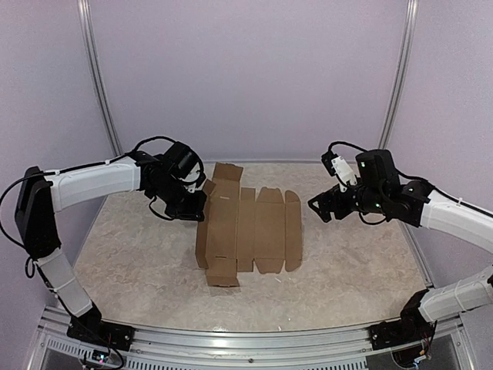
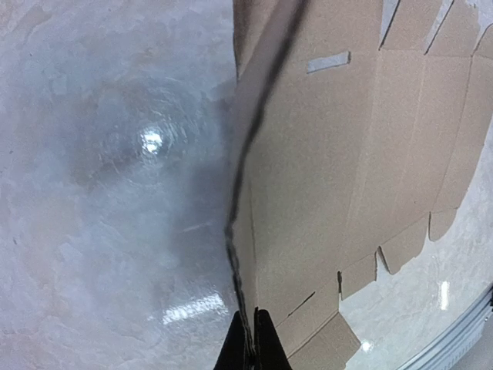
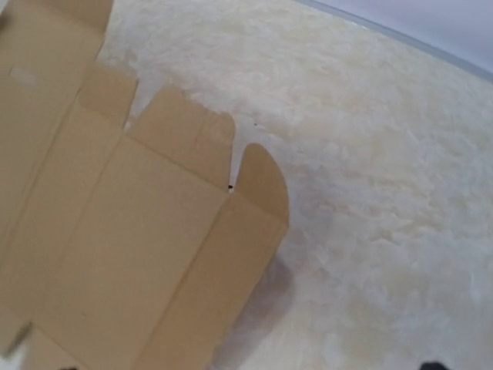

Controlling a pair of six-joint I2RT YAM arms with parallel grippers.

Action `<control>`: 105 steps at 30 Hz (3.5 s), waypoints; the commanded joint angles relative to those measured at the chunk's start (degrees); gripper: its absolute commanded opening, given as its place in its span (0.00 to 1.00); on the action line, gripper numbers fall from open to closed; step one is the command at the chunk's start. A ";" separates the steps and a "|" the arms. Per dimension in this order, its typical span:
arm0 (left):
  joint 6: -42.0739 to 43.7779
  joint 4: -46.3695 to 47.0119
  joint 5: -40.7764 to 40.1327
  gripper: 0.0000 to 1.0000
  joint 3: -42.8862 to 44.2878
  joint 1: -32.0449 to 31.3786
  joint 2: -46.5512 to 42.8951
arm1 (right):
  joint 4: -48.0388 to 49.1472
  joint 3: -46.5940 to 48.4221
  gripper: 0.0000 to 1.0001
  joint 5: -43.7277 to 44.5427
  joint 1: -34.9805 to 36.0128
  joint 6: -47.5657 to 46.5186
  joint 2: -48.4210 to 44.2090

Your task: Fold the paper box

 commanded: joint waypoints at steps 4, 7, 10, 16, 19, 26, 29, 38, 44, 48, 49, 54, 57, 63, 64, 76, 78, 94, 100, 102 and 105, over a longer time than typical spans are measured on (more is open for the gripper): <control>9.51 -15.01 -18.53 0.00 15.92 -1.17 7.78 | 1.38 4.77 0.92 -7.75 0.67 -13.21 5.04; 12.06 -19.62 -25.68 0.00 23.60 -2.48 12.59 | 1.54 7.08 0.92 -8.20 0.68 -15.30 7.54; 15.29 -23.03 -30.57 0.00 30.44 -3.34 16.60 | 0.93 9.66 0.92 -6.96 0.61 -15.50 9.54; 23.22 -21.96 -36.57 0.00 36.68 -4.90 21.92 | -2.66 12.99 0.92 -1.26 0.60 -14.15 11.43; 29.41 -18.87 -38.74 0.00 36.92 -6.65 23.15 | -4.39 13.10 0.92 2.22 0.60 -13.25 11.32; 39.96 -11.75 -42.04 0.00 36.88 -9.99 25.07 | -8.27 11.23 0.92 6.72 0.60 -10.86 8.69; 44.31 -9.20 -41.08 0.00 36.47 -11.32 25.58 | -9.24 9.17 0.92 8.12 0.60 -10.06 6.55; 58.87 -0.61 -34.86 0.06 31.31 -13.94 24.61 | -7.90 1.15 0.92 6.47 0.55 -7.05 -2.40; 61.97 -1.34 -30.53 0.13 32.81 -16.85 25.61 | -8.02 -1.68 0.92 4.69 0.53 -5.33 -6.28; 62.57 -3.53 -30.43 0.15 35.09 -18.77 28.70 | -7.52 -3.06 0.93 3.91 0.52 -4.11 -7.26; 62.37 -3.86 -30.27 0.15 35.64 -19.04 29.33 | -7.25 -3.41 0.92 3.69 0.54 -4.05 -7.35; 61.82 -2.52 -29.87 0.17 34.57 -19.56 29.98 | -5.40 -4.81 0.92 2.84 0.56 -3.45 -7.44; 59.83 -0.21 -29.74 0.21 32.20 -19.37 28.01 | -3.02 -6.18 0.93 3.18 0.54 -3.54 -7.56; 48.36 5.56 -33.17 0.37 25.40 -17.12 21.34 | -0.41 -4.78 0.94 4.26 0.51 -2.24 -4.19; 45.72 5.18 -33.79 0.38 25.14 -16.64 20.68 | -0.53 -3.76 0.95 4.61 0.47 -2.20 -3.00; 16.05 8.06 -26.66 0.47 8.55 -9.23 6.19 | -2.45 14.16 0.96 -2.95 -0.89 -2.56 19.46; 14.31 10.88 -27.50 0.47 3.02 -9.19 2.91 | -3.97 19.21 0.96 -4.00 -1.42 -2.34 23.62; -3.25 22.35 -21.42 0.63 -23.30 -7.78 -18.15 | -18.80 55.17 0.89 -21.28 -4.33 -2.36 55.80; -8.58 23.52 -18.11 0.70 -30.09 -7.62 -23.97 | -22.93 67.49 0.82 -25.89 -5.21 -1.36 65.92; -9.83 23.67 -17.53 0.77 -31.65 -7.48 -25.35 | -23.07 69.87 0.79 -26.80 -5.50 -0.79 68.62; -11.17 24.45 -16.87 0.78 -33.72 -7.48 -27.41 | -22.32 73.34 0.73 -29.36 -6.17 1.23 72.58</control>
